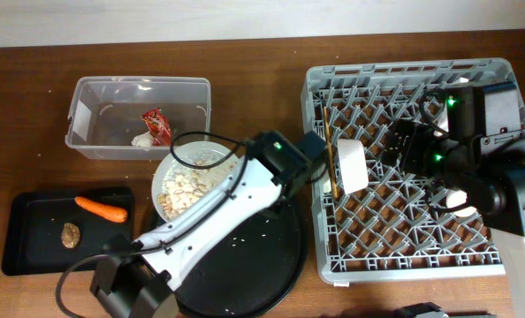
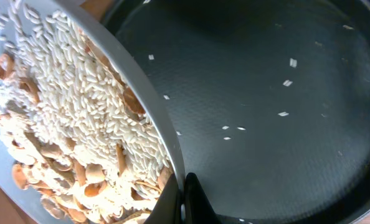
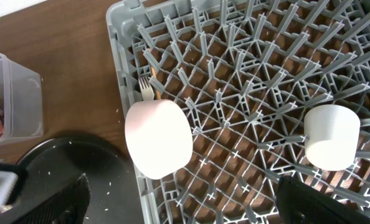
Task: Sort waste into correct bins and load items into the dishwasher rack
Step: 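Tip the bowl over the black tray to dump the food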
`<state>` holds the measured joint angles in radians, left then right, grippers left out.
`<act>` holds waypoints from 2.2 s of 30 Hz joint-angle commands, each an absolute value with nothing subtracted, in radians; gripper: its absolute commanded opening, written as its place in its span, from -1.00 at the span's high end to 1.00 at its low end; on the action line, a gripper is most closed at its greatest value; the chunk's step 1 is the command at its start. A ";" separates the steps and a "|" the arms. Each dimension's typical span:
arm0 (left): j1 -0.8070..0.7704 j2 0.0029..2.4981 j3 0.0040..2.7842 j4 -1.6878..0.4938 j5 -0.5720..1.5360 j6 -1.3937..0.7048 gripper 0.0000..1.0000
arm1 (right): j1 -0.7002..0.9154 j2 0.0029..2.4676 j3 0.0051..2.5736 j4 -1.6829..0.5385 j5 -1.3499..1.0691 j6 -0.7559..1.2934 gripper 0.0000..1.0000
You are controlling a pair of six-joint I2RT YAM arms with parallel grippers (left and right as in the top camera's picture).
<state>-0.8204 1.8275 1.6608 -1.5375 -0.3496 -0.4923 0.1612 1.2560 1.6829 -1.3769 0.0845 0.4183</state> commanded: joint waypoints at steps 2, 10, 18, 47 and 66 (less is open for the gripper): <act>-0.652 1.750 1.684 -1.558 -0.390 -0.601 0.99 | 0.155 1.255 1.694 -1.385 0.083 0.424 -0.97; -0.224 1.622 1.550 -1.562 -0.378 -0.661 0.99 | 0.155 1.255 1.694 -1.411 0.083 0.424 -0.97; 0.091 1.505 1.278 -1.151 -0.252 -0.474 0.99 | 0.155 1.255 1.694 -1.426 0.083 0.424 -0.97; 0.498 1.195 0.910 -0.638 0.338 -0.222 0.99 | 0.155 1.254 1.694 -1.440 0.084 0.423 -0.97; 0.826 0.926 0.775 -0.720 0.980 0.023 0.99 | 0.155 1.254 1.694 -1.443 0.089 0.424 -0.97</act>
<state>0.7940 0.9405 0.7765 -0.7147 0.8543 -0.0517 0.1604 1.2568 1.6829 -1.4425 0.0849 0.4191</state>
